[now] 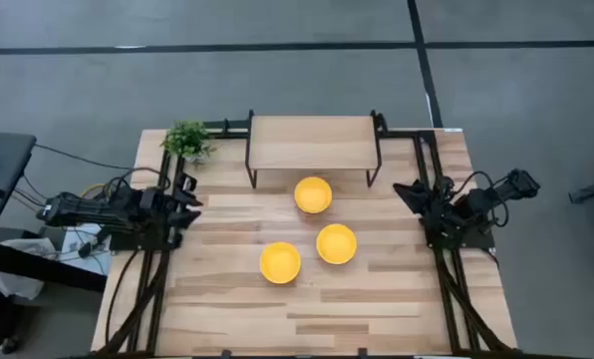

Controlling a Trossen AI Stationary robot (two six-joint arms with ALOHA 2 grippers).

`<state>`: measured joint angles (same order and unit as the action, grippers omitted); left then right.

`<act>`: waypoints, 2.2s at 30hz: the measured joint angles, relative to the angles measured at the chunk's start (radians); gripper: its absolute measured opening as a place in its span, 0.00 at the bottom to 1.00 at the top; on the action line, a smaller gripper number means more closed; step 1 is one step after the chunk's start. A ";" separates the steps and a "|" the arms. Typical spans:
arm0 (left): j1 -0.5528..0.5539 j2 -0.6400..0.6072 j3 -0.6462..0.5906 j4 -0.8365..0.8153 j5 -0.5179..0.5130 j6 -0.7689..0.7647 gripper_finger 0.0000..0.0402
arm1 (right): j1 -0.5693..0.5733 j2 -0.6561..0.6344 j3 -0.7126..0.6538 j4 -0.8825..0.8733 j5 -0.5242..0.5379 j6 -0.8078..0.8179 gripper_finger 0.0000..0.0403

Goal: Pick & Place Mini bowls
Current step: Put the middle yellow bowl on the shelf

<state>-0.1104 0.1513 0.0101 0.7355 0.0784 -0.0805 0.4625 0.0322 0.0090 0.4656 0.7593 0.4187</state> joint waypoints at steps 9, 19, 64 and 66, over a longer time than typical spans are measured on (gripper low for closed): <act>0.000 0.001 0.000 0.091 -0.061 -0.417 0.23 | 0.000 0.000 0.001 0.000 -0.039 -0.007 0.24; 0.000 0.042 0.000 0.098 0.021 -0.490 0.23 | 0.000 0.100 0.094 -0.020 -0.160 -0.108 0.24; 0.000 0.515 0.580 -0.784 -0.069 -0.177 0.23 | -0.205 0.967 1.027 -1.344 -0.439 0.149 0.24; 0.000 0.516 0.580 -0.781 -0.071 -0.177 0.23 | -0.209 1.000 1.027 -1.342 -0.395 0.207 0.24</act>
<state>-0.1108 0.6673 0.5900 -0.0457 0.0078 -0.2578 0.2535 1.0324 1.0363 -0.8763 0.3647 0.6260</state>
